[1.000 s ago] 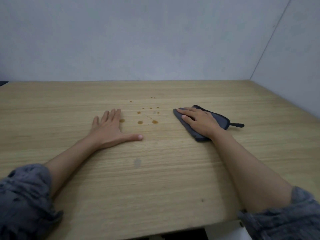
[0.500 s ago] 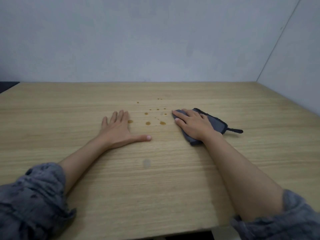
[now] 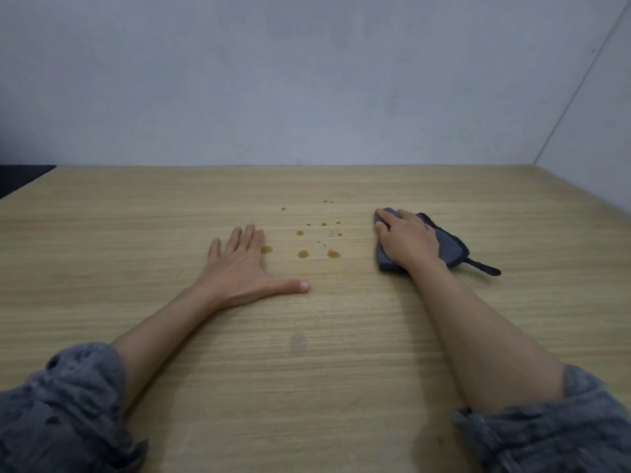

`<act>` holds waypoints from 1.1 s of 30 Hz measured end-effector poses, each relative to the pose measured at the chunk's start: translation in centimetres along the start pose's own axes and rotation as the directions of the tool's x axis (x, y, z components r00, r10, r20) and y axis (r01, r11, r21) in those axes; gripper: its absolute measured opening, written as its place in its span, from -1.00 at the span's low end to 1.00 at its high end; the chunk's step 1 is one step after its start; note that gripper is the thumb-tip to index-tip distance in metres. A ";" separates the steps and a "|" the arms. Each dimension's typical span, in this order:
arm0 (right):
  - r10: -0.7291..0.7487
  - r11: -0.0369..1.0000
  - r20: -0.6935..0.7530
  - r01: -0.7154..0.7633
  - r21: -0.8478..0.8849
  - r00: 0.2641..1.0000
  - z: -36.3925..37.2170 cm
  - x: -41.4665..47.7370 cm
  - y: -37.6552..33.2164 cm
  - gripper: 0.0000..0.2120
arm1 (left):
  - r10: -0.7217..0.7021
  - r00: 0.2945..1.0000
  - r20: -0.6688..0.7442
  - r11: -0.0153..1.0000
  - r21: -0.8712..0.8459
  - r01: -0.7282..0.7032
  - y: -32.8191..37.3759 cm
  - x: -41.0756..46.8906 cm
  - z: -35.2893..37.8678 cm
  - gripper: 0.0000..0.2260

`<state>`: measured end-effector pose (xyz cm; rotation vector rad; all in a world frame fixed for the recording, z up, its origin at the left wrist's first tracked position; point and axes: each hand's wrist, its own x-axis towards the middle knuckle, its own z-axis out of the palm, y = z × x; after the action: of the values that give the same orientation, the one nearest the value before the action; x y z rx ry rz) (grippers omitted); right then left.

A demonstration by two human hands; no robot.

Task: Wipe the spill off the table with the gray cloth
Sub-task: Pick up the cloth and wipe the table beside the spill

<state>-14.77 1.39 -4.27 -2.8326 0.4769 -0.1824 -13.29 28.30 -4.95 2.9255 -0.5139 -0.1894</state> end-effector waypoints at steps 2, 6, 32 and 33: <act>0.071 0.997 -0.068 -0.072 -0.009 0.995 -0.1 -0.4 0.2 -0.58 | 0.004 1.000 -0.004 1.000 -0.001 -0.004 0.0 0.0 0.0 0.33; 0.188 0.980 -0.212 -0.197 -0.021 0.959 -0.5 -1.7 0.9 -0.65 | 0.004 1.000 -0.011 1.000 -0.004 -0.004 0.0 -0.1 0.0 0.33; 0.153 0.980 -0.141 -0.132 0.147 0.978 -1.6 -0.2 5.8 -0.56 | 0.518 0.854 -0.049 0.854 -0.031 -0.520 8.1 -2.4 -0.4 0.07; 0.137 0.984 -0.134 -0.120 0.133 0.981 -1.6 0.2 5.9 -0.57 | 0.571 0.821 0.012 0.820 -0.038 -0.571 9.4 -2.6 0.0 0.00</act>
<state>-16.60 -4.42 -4.39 -2.6681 0.6536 -0.3783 -18.83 20.49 -2.99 2.5860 -1.3425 -0.1470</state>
